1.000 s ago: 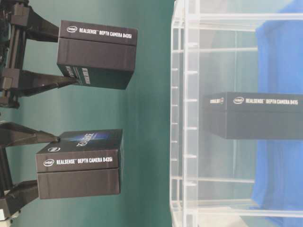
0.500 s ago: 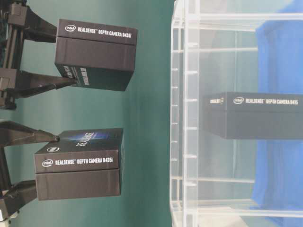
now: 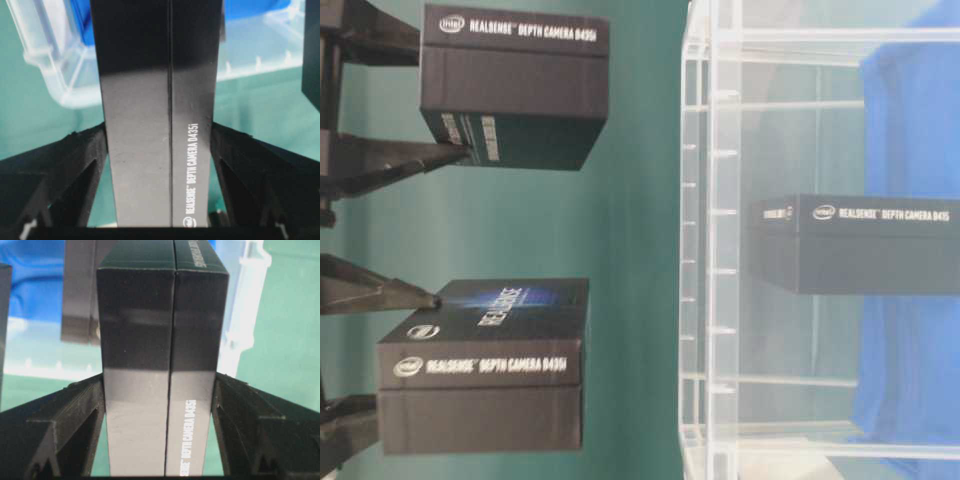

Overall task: Take the box out of the case with both arms.
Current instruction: 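Carry both boxes forward over the bin's front wall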

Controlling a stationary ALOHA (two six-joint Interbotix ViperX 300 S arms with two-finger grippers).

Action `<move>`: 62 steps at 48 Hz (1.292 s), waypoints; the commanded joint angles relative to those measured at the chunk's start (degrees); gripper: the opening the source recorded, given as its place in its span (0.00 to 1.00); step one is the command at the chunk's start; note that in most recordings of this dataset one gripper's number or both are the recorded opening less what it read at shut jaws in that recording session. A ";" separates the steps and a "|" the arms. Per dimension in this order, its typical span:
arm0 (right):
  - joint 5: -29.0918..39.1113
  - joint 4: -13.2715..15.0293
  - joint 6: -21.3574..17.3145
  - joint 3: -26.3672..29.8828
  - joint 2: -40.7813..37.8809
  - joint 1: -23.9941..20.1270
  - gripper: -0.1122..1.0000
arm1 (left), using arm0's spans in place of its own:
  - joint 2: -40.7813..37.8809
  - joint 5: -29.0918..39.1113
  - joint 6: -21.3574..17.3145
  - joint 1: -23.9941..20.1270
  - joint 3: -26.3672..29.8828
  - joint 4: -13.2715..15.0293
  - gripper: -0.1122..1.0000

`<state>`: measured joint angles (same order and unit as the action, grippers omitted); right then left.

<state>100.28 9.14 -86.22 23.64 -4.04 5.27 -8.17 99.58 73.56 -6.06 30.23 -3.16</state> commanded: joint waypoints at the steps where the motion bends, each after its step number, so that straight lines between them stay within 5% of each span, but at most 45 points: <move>1: 0.26 0.44 -1.41 1.67 1.58 -2.90 0.68 | 1.93 -0.35 1.76 2.29 0.18 -0.18 0.67; 33: 1.76 1.05 -13.27 1.67 1.23 -16.26 0.68 | 1.58 -0.35 16.61 15.56 0.00 -1.05 0.67; 62: 3.34 1.05 -17.40 2.37 1.23 -20.13 0.68 | 1.41 0.70 19.42 18.28 1.85 -1.93 0.67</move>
<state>103.10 10.02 -103.54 24.52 -4.04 -14.50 -7.73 99.93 92.90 12.13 30.32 -4.75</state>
